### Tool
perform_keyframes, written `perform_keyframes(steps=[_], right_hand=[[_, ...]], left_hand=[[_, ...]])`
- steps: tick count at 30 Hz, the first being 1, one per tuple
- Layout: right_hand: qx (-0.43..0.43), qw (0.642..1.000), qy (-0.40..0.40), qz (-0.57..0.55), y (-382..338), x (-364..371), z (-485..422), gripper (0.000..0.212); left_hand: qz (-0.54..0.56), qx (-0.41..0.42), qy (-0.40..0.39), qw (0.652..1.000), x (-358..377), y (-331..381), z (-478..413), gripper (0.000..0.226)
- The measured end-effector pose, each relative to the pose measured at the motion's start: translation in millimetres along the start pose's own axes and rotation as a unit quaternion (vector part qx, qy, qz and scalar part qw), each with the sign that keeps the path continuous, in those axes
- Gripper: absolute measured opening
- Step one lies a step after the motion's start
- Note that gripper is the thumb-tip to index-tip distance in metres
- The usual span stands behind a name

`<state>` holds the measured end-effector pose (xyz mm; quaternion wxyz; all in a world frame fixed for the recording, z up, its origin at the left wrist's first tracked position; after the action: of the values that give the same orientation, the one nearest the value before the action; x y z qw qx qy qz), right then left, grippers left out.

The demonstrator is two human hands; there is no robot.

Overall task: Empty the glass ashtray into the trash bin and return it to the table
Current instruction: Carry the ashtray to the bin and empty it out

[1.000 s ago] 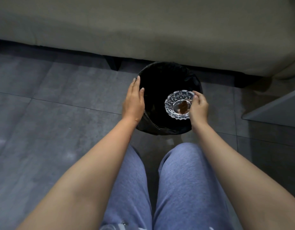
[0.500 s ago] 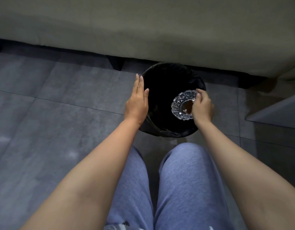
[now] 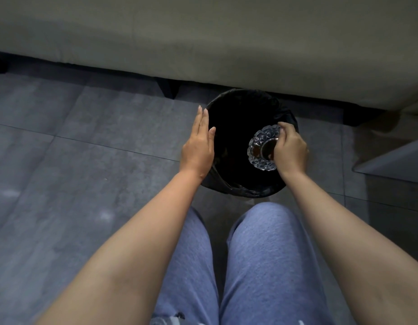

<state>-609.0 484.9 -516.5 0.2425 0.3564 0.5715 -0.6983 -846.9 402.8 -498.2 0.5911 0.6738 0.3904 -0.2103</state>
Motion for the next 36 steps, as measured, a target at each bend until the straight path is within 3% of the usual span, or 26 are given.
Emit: perform_keyframes(steps=[4, 7, 11, 14, 24, 27, 30, 33, 36], right_hand=[[-0.001, 0.999, 0.011, -0.049, -4, -4, 2, 0.035], [0.006, 1.000, -0.024, 0.017, -1, 6, 1, 0.036], [-0.009, 1.000, -0.016, -0.009, -6, 2, 4, 0.035], [-0.020, 0.992, -0.062, 0.111, -6, 17, 6, 0.037], [-0.062, 0.982, -0.044, 0.173, -22, 19, 8, 0.041], [-0.046, 0.969, -0.073, 0.233, -17, 25, 6, 0.046], [-0.061, 0.979, -0.046, 0.189, -28, 18, 4, 0.041], [-0.058, 0.965, -0.068, 0.248, -24, 26, 4, 0.045], [-0.074, 0.976, -0.041, 0.202, -37, 19, 7, 0.042]], left_hand=[[0.005, -0.002, 0.001, 1.000, 0, -3, 1, 0.052], [0.007, -0.007, 0.002, 1.000, -1, -4, 2, 0.052], [0.012, -0.006, 0.005, 1.000, -1, -5, 2, 0.052], [0.015, -0.008, 0.004, 1.000, -1, -6, 2, 0.052], [0.017, 0.000, 0.012, 1.000, -2, -9, 1, 0.051], [0.019, -0.005, 0.012, 1.000, -2, -11, 3, 0.051], [0.015, -0.001, 0.014, 1.000, -3, -13, 4, 0.051], [0.022, -0.010, 0.008, 1.000, -2, -16, 6, 0.051], [0.021, -0.006, 0.010, 1.000, -3, -19, 7, 0.051]])
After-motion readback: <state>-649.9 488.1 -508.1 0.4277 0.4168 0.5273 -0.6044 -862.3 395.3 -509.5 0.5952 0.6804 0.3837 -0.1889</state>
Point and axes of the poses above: each hand's wrist, its own z-axis away from the middle knuckle, its own x-axis out of the palm, y = z × x, the point moved 10 cm from there along -z, towards the middle knuckle, and after that the axes turned 12 degrees about x, right-handed, at the moved point
